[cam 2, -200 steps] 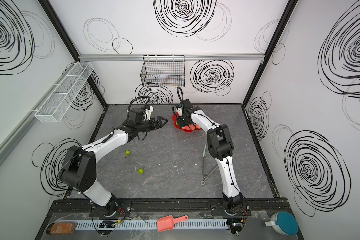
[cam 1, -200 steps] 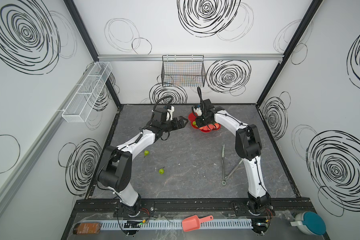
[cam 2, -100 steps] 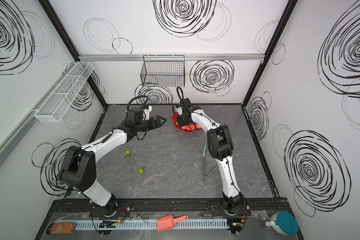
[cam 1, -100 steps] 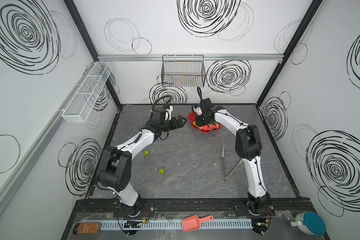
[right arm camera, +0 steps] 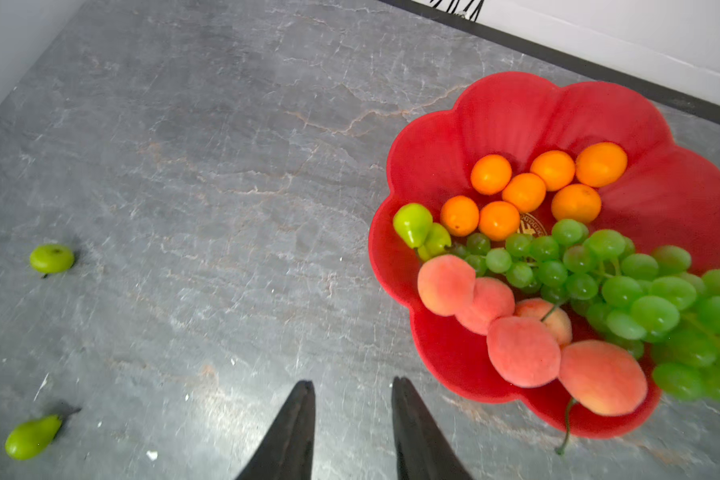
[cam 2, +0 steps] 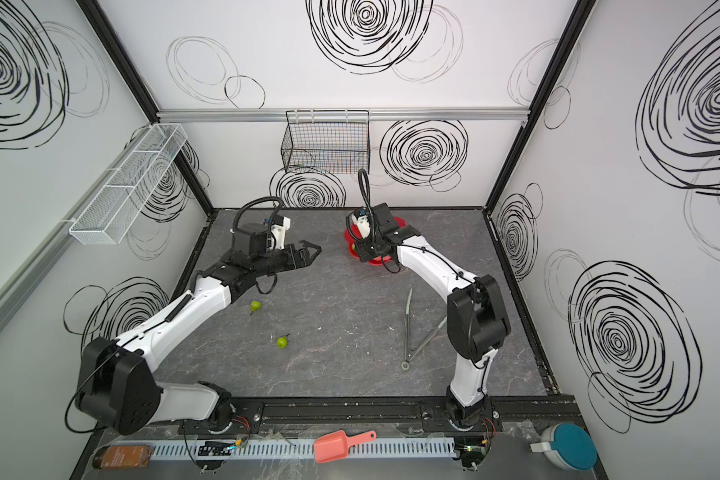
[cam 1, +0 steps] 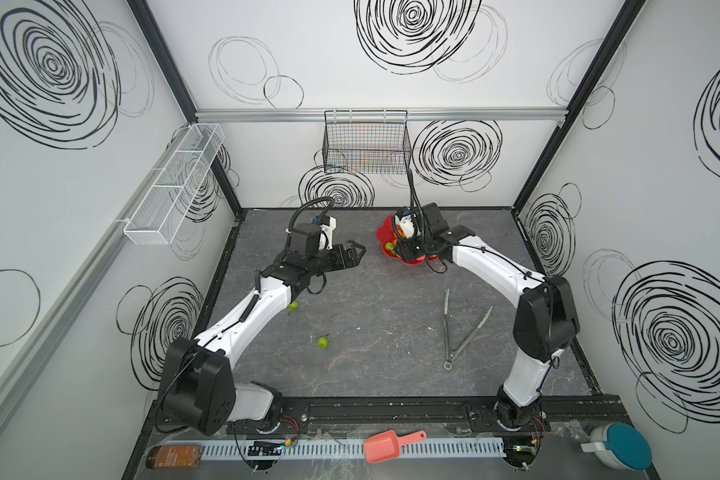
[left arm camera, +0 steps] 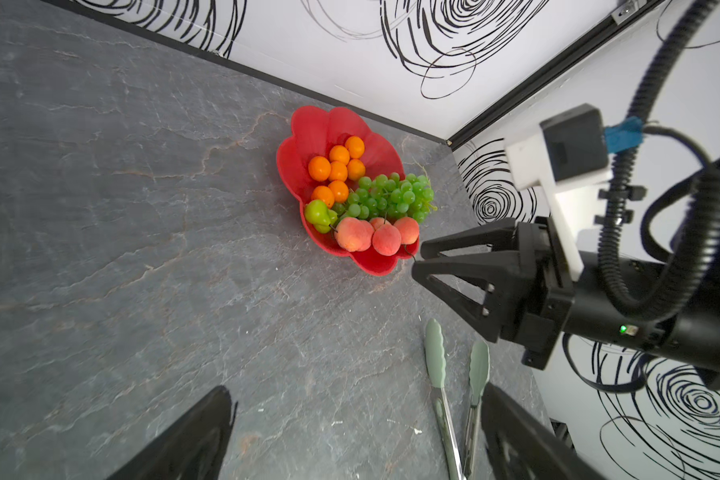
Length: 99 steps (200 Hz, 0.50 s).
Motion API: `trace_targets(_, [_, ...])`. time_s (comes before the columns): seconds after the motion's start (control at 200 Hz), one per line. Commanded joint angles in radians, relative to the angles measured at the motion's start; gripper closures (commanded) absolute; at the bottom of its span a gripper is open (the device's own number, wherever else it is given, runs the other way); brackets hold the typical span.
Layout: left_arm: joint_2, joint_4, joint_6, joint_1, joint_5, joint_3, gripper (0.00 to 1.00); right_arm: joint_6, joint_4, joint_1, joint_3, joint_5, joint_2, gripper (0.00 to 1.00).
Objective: Place and organize the fake fruits in the fruit bowl
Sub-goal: 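Move the right gripper back to the last green pears on the table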
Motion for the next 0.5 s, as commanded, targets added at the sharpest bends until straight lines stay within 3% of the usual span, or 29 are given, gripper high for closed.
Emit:
trace_targets(0.0, [-0.074, -0.050, 0.019, 0.001, -0.034, -0.064, 0.04, 0.025, 0.126, 0.019, -0.119, -0.015, -0.090, 0.61])
trace_targets(0.215, [-0.215, -0.118, 0.017, 0.014, -0.085, -0.186, 0.04, 0.068, 0.317, 0.160, -0.365, 0.009, -0.259, 0.57])
trace_targets(0.49, [-0.408, -0.192, -0.049, 0.074, -0.139, -0.346, 0.04, 0.209, 0.560, 0.382, -0.583, 0.118, -0.315, 0.55])
